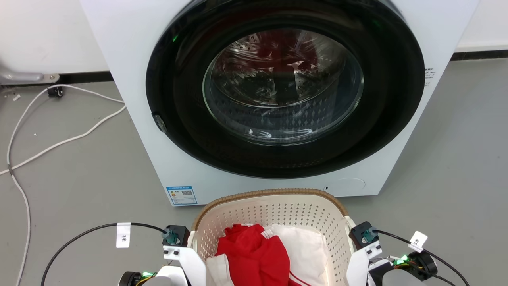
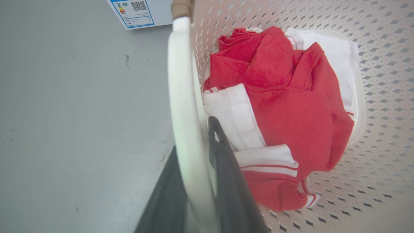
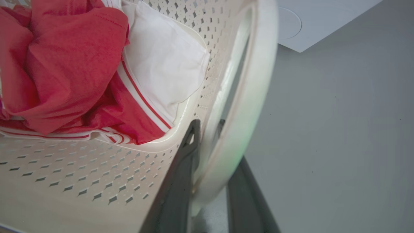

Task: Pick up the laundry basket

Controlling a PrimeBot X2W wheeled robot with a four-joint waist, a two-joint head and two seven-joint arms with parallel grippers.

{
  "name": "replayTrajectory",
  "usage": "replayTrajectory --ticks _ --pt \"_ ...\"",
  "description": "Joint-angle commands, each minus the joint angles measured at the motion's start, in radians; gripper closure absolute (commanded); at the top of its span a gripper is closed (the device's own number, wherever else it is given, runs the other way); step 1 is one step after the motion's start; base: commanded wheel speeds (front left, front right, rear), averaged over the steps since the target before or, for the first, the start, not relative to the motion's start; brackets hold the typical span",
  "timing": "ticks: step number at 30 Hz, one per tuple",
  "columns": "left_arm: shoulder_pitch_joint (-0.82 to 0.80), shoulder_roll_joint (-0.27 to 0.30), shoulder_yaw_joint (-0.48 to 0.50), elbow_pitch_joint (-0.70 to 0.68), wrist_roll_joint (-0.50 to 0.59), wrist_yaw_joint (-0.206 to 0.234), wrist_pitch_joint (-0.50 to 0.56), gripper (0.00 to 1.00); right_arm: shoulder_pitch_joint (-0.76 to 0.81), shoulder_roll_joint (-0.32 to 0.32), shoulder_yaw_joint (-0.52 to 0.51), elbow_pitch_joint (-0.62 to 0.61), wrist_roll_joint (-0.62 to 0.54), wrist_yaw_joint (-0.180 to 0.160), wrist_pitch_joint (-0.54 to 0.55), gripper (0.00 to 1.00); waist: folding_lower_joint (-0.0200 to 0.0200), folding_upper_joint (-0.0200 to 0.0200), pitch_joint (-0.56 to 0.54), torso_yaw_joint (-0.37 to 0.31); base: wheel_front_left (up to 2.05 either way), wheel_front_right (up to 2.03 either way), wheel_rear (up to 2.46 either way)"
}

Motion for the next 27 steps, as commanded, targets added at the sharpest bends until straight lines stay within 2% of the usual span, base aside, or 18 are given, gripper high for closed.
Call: replayTrajectory --ticks 1,27 --pt "0.008 -0.009 -0.009 -0.013 -0.006 -0.012 0.004 1.00 0.013 0.007 0.016 -0.004 0.008 0.003 0.000 1.00 0.0002 -0.0001 -0.009 -0.001 0.00 0.00 0.00" --pt "0.026 0.009 -0.081 -0.015 -0.085 -0.012 0.025 1.00 0.012 -0.014 0.125 0.007 0.131 0.003 0.025 1.00 0.0002 -0.0001 -0.052 -0.004 0.00 0.00 0.00"
